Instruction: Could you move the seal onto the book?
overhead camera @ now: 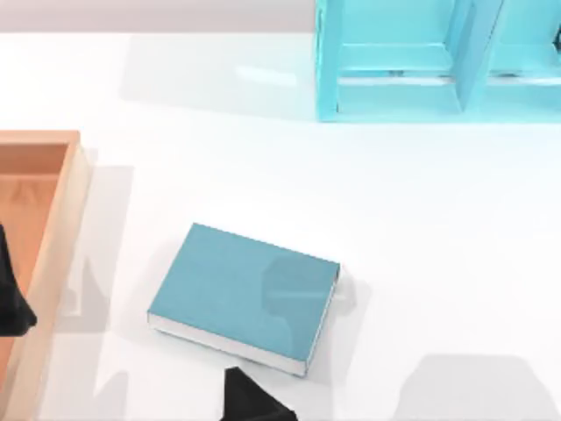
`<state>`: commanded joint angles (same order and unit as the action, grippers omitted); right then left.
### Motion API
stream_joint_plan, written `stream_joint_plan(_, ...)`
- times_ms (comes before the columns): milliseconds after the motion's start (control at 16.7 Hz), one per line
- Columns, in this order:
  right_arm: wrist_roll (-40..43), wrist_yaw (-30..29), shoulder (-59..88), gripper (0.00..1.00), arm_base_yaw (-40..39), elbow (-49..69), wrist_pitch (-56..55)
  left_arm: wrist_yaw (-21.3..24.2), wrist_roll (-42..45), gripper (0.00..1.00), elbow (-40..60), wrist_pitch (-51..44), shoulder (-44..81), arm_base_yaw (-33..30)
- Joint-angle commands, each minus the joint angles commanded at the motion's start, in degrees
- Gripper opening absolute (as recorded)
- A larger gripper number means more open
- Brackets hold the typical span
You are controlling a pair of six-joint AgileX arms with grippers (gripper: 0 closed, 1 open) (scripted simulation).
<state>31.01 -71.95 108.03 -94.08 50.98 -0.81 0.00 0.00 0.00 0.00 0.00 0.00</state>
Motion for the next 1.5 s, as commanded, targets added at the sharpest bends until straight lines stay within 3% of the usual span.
stream_joint_plan(360,-0.52,1.87,-1.47,1.00,1.66,-1.78,-0.17,0.00,0.00,1.00,0.00,0.00,0.00,0.00)
stream_joint_plan(600,-3.77,11.94,-11.84,1.00,10.86,-10.88,-0.71,0.00,0.00,1.00,0.00,0.00,0.00,0.00)
stream_joint_plan(840,-9.13,27.81,-31.44,1.00,27.38,-23.78,-1.12,0.00,0.00,1.00,0.00,0.00,0.00,0.00)
stream_joint_plan(1200,-19.06,52.03,-70.17,1.00,58.61,-41.24,-0.63,0.00,0.00,1.00,0.00,0.00,0.00,0.00)
stream_joint_plan(1500,-26.67,65.89,-96.00,1.00,82.38,-49.05,0.30,0.00,0.00,1.00,0.00,0.00,0.00,0.00)
